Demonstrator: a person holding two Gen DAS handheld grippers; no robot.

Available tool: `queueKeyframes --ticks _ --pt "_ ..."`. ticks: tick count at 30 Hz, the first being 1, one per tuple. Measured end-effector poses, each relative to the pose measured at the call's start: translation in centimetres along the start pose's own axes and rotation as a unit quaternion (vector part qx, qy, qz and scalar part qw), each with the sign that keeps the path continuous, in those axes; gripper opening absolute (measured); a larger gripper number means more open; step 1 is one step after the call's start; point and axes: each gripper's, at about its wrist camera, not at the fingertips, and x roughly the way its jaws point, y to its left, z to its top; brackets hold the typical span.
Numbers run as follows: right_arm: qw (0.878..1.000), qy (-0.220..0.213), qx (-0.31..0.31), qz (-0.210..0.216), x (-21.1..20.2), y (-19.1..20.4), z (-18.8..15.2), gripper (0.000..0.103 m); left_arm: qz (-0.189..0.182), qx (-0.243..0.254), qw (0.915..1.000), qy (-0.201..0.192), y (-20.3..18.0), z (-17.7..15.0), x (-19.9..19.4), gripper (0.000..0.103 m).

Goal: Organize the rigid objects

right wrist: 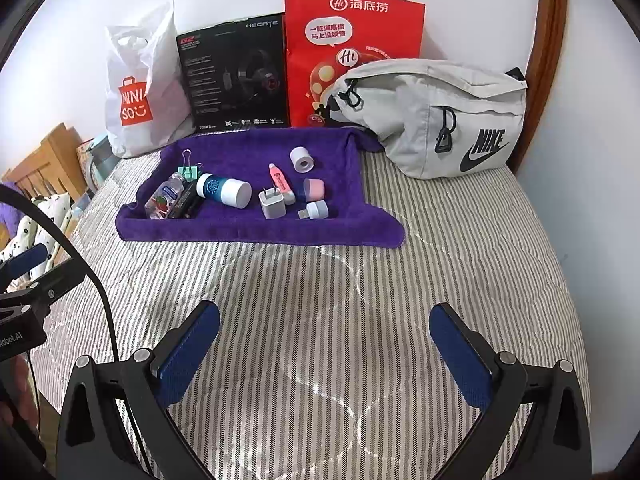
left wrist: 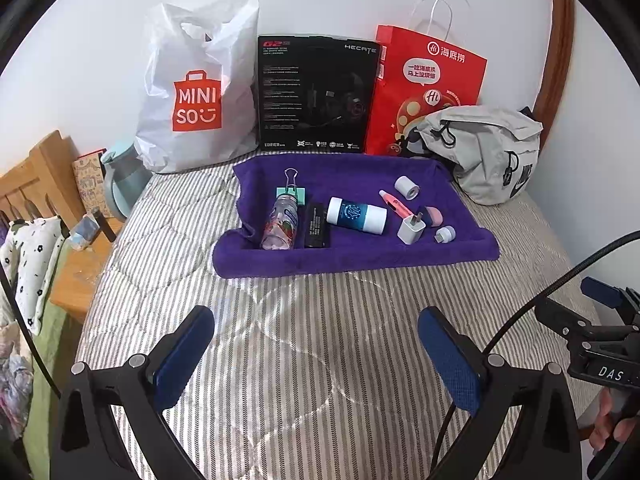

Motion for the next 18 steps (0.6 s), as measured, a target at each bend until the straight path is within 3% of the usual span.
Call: queueKeyframes --ticks 18 --pt "1.0 -0.002 0.002 0.004 -0.35 0.23 0.21 0.103 0.007 0.006 1.0 0.0 -0.6 -0.04 0.0 0.103"
